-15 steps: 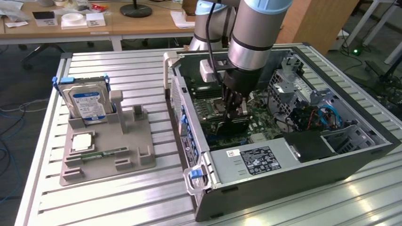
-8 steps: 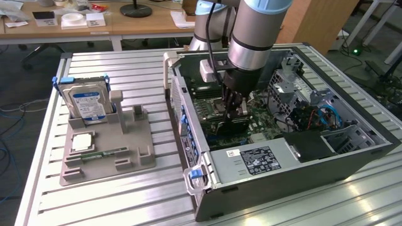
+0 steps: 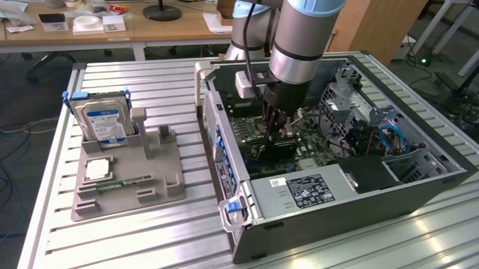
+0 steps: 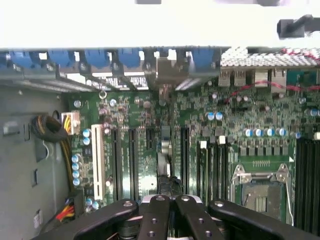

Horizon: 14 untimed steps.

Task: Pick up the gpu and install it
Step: 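Press down on the gpu until it lock into place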

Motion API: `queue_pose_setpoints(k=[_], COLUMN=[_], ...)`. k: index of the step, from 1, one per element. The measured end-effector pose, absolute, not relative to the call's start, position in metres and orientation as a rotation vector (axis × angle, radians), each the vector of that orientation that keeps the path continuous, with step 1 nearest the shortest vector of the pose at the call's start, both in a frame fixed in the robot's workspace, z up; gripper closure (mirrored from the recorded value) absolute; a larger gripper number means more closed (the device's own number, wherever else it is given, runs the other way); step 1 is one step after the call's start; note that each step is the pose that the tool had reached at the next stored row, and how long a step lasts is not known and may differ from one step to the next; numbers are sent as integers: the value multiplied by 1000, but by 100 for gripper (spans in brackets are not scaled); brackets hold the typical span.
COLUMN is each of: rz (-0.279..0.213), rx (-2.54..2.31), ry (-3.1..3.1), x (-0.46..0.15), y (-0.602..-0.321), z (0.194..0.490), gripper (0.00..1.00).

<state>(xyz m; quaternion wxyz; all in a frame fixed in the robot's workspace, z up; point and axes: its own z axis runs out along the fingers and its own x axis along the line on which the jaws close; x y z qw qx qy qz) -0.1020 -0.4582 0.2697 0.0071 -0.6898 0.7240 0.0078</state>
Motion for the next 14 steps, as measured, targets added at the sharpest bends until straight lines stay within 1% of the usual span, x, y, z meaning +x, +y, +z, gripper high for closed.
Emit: queue_pose_setpoints(k=[9,11,14], rz=[29,41,83], rx=[-2159,-2165,-2182], ry=[2267,2272,2292], x=[-105,-105,-105], y=[-458,-458,-458], z=[270,270,270], gripper=[90,90,90])
